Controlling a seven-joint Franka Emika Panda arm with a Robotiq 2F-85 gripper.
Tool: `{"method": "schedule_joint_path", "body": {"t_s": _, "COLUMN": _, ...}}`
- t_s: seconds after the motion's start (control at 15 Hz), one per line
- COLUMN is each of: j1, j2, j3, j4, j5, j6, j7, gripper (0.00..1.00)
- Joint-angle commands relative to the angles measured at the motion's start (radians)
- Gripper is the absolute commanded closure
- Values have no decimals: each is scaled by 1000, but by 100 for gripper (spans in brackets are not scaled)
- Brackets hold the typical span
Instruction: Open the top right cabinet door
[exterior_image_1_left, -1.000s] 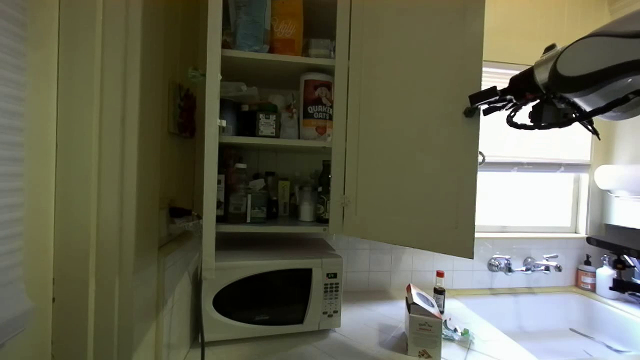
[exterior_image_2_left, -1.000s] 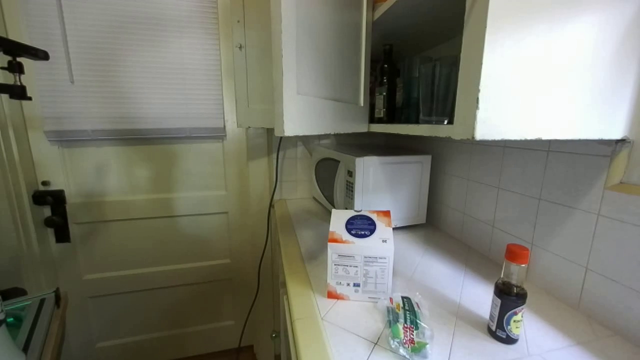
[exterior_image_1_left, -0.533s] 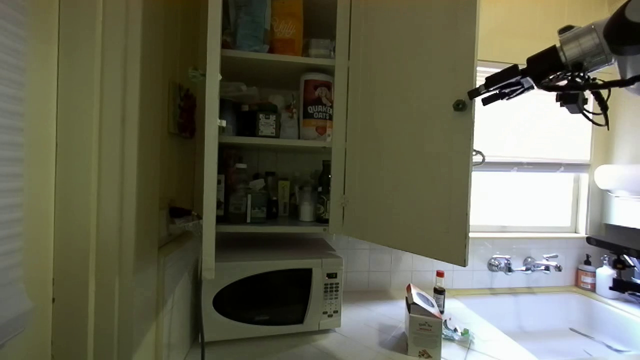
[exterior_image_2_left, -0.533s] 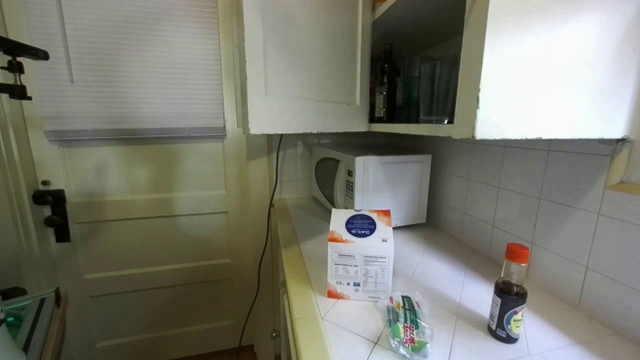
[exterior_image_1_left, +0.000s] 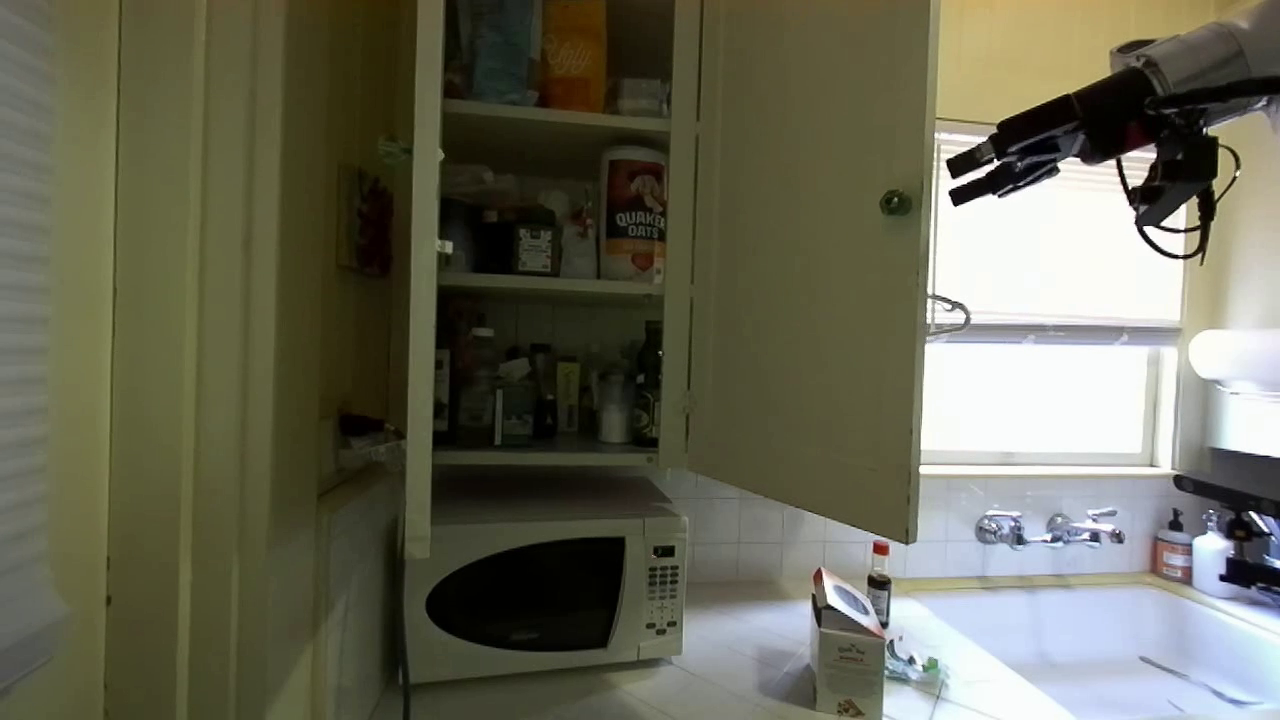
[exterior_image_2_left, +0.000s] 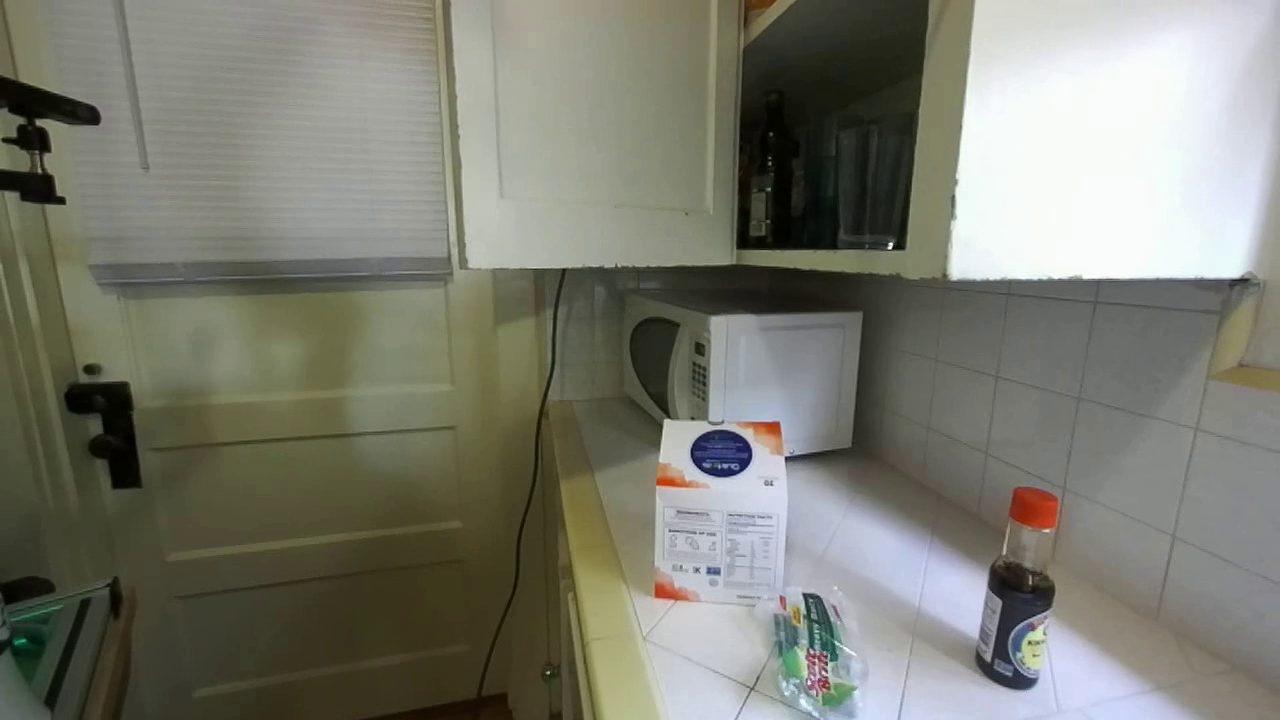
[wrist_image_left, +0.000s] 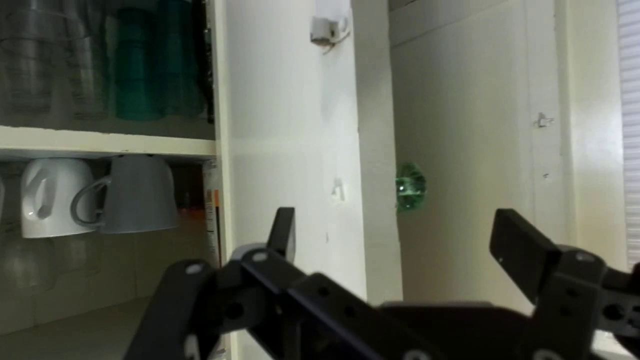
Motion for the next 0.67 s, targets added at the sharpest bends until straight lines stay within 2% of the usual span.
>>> {"method": "schedule_joint_path", "body": {"t_s": 0.0, "j1": 83, "j2": -2, "j3": -29, "j4": 35, "j5": 97, "j6": -101, "j7": -42, "gripper": 0}}
{"method": "schedule_joint_path", "body": {"t_s": 0.33, "j1": 101, "j2": 68, "j3": -9, "j4": 46, "j5": 237, "j6": -193, "j7": -82, "gripper": 0}}
{"method": "schedule_joint_path", "body": {"t_s": 0.6, "j1": 139, "j2": 177, "j3": 11, "j4": 71, "j5": 329, "j6": -233, "j7": -87, "gripper": 0}}
